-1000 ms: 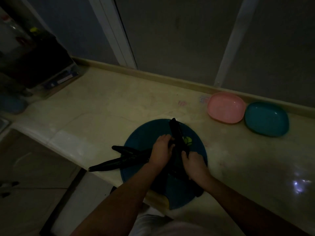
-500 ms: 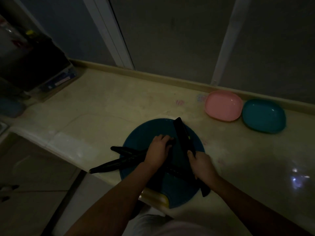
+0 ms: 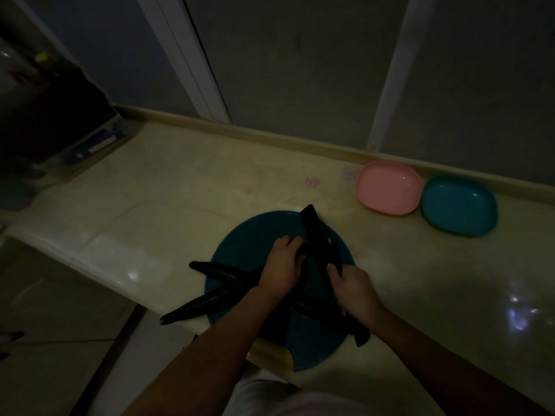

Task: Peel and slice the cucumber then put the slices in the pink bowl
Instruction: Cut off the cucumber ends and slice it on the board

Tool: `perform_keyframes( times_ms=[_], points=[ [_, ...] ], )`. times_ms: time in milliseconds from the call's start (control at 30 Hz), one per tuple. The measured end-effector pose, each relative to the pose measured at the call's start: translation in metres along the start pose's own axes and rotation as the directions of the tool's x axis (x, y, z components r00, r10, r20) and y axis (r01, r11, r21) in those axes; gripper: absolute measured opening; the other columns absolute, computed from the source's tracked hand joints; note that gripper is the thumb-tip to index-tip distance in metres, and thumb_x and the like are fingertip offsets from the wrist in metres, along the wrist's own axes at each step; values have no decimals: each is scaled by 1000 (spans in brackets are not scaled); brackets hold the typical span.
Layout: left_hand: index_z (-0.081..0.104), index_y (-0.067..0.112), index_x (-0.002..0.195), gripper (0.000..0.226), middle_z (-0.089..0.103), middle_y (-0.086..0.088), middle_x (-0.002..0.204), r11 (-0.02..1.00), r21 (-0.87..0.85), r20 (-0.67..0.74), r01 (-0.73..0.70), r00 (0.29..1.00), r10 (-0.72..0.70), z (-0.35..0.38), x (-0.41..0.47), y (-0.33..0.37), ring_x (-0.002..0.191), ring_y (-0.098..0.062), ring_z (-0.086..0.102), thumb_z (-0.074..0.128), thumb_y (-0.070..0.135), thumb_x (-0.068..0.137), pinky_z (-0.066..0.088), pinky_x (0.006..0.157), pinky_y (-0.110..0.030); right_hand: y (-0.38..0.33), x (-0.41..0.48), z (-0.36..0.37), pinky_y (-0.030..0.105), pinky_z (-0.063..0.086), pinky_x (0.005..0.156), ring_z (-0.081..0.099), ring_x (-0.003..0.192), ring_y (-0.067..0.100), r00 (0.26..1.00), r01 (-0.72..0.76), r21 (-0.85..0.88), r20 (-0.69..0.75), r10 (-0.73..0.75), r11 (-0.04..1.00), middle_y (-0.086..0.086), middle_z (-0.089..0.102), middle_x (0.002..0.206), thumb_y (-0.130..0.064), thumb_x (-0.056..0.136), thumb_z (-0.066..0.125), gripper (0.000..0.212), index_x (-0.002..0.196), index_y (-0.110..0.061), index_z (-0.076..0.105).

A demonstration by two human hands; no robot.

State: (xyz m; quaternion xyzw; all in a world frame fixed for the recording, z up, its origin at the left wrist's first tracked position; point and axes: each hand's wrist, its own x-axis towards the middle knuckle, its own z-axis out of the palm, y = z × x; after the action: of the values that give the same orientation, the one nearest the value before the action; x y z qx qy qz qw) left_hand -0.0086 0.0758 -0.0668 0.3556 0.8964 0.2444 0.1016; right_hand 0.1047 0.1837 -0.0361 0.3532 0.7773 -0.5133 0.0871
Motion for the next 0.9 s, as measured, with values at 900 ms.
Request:
perform_keyframes(
  times_ms=[900],
  points=[
    [58, 6, 109, 21, 57, -13, 105, 996, -76, -10, 53, 999, -54, -2, -1, 0, 100, -24, 48, 58, 9, 89, 31, 76, -21, 6, 4, 5, 28, 35, 45, 41, 42, 17, 1000, -1, 22, -17, 1, 1000, 6, 43, 52, -29, 100, 39, 46, 57, -13, 40]
  ],
)
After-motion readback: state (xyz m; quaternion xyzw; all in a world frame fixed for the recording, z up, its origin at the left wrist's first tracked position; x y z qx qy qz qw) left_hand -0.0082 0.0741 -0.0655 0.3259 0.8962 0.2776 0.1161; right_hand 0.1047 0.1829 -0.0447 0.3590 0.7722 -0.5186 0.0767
